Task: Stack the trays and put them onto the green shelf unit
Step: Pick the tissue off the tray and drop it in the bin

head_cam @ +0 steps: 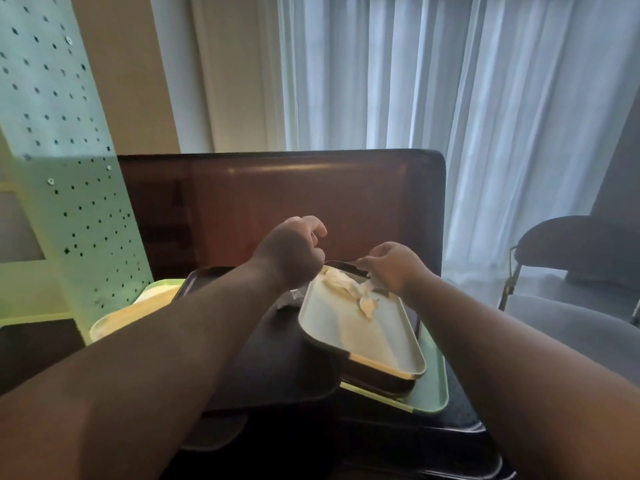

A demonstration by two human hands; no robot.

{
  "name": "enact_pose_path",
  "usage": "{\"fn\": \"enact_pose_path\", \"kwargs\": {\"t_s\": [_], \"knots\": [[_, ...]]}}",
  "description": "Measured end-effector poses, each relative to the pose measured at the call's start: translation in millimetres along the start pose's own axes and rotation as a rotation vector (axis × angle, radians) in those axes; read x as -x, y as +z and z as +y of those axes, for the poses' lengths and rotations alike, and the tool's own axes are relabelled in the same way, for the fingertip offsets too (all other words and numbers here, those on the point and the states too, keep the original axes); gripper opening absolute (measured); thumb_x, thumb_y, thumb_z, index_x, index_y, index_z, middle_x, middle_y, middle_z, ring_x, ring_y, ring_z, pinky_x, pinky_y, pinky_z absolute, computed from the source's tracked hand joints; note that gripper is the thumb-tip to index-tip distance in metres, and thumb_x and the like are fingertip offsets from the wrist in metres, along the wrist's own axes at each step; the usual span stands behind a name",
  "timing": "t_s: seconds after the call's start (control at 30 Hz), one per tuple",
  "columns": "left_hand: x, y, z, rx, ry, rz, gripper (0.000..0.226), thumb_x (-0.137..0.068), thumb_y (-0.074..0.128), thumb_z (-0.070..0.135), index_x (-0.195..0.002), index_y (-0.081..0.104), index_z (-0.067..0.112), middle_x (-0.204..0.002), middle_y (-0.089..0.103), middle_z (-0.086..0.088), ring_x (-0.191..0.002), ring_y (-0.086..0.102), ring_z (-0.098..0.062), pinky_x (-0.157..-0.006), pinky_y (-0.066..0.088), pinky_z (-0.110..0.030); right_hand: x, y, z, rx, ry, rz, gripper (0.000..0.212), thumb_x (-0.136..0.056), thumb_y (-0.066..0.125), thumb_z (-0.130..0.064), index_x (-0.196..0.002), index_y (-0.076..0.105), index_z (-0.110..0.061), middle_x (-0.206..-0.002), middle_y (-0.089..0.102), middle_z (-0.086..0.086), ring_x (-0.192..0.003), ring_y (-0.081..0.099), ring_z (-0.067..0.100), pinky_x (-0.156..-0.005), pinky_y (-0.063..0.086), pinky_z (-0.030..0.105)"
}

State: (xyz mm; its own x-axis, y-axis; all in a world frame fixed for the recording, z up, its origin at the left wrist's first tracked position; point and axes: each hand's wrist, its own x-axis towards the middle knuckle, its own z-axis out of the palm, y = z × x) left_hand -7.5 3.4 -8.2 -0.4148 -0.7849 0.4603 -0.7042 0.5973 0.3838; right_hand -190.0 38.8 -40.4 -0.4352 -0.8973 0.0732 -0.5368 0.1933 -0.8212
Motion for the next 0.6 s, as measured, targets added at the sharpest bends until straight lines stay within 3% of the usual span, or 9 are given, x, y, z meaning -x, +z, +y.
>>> {"fn": "enact_pose_path", "kwargs": {"t_s": [0.1, 0.17, 0.27, 0.37, 0.47, 0.6], "knots": [[3, 2, -6, 0.000, 0.002, -0.005, 0.037, -0.082, 0.053, 0.008, -0.116, 0.066, 0.015, -0.103, 0.063, -0.002, -0.094, 0.062, -0.022, -0.088, 0.054, -0.036, -7, 13, 6, 0.311, -0.011, -0.125, 0.041, -0.091, 0.066, -0.044, -0.115, 0.070, -0.011, -0.112, 0.071, 0.004, -0.102, 0.067, 0.023, -0.090, 0.055, 0.038], [5, 3, -10, -0.003, -0.014, -0.022, 0.036, -0.082, 0.053, 0.008, -0.115, 0.066, 0.016, -0.102, 0.062, -0.001, -0.094, 0.061, -0.022, -0.088, 0.053, -0.035, -10, 20, 8, 0.469, 0.001, -0.169, 0.041, -0.093, 0.060, -0.048, -0.102, 0.074, -0.010, -0.098, 0.072, 0.004, -0.090, 0.067, 0.021, -0.073, 0.051, 0.033], [9, 2, -11, 0.002, -0.027, -0.057, 0.035, -0.082, 0.054, 0.010, -0.114, 0.066, 0.017, -0.102, 0.063, 0.000, -0.094, 0.061, -0.021, -0.087, 0.053, -0.034, -7, 26, 6, 0.565, 0.038, -0.169, 0.037, -0.092, 0.060, -0.043, -0.094, 0.077, -0.010, -0.082, 0.067, 0.003, -0.077, 0.063, 0.020, -0.063, 0.045, 0.030], [15, -1, -8, 0.002, -0.032, -0.095, 0.034, -0.083, 0.055, 0.010, -0.114, 0.066, 0.018, -0.103, 0.061, 0.000, -0.094, 0.061, -0.021, -0.087, 0.052, -0.034, -4, 26, 4, 0.589, 0.022, -0.137, 0.032, -0.093, 0.061, -0.038, -0.099, 0.078, -0.011, -0.082, 0.068, 0.001, -0.072, 0.062, 0.017, -0.055, 0.044, 0.027], [20, -7, -4, -0.003, -0.055, -0.131, 0.033, -0.082, 0.056, 0.012, -0.113, 0.066, 0.019, -0.105, 0.059, -0.001, -0.097, 0.060, -0.022, -0.089, 0.050, -0.032, -1, 24, -1, 0.528, -0.027, -0.103, 0.030, -0.093, 0.062, -0.031, -0.107, 0.077, -0.009, -0.095, 0.074, 0.004, -0.085, 0.069, 0.022, -0.071, 0.056, 0.032], [28, -19, -8, -0.073, -0.131, -0.176, 0.034, -0.081, 0.059, 0.021, -0.114, 0.065, 0.021, -0.118, 0.058, -0.004, -0.107, 0.059, -0.026, -0.096, 0.049, -0.037, 13, 22, -29, 0.312, -0.180, 0.001, 0.037, -0.094, 0.062, -0.040, -0.109, 0.070, -0.007, -0.102, 0.072, 0.008, -0.091, 0.068, 0.025, -0.077, 0.055, 0.037]]}}
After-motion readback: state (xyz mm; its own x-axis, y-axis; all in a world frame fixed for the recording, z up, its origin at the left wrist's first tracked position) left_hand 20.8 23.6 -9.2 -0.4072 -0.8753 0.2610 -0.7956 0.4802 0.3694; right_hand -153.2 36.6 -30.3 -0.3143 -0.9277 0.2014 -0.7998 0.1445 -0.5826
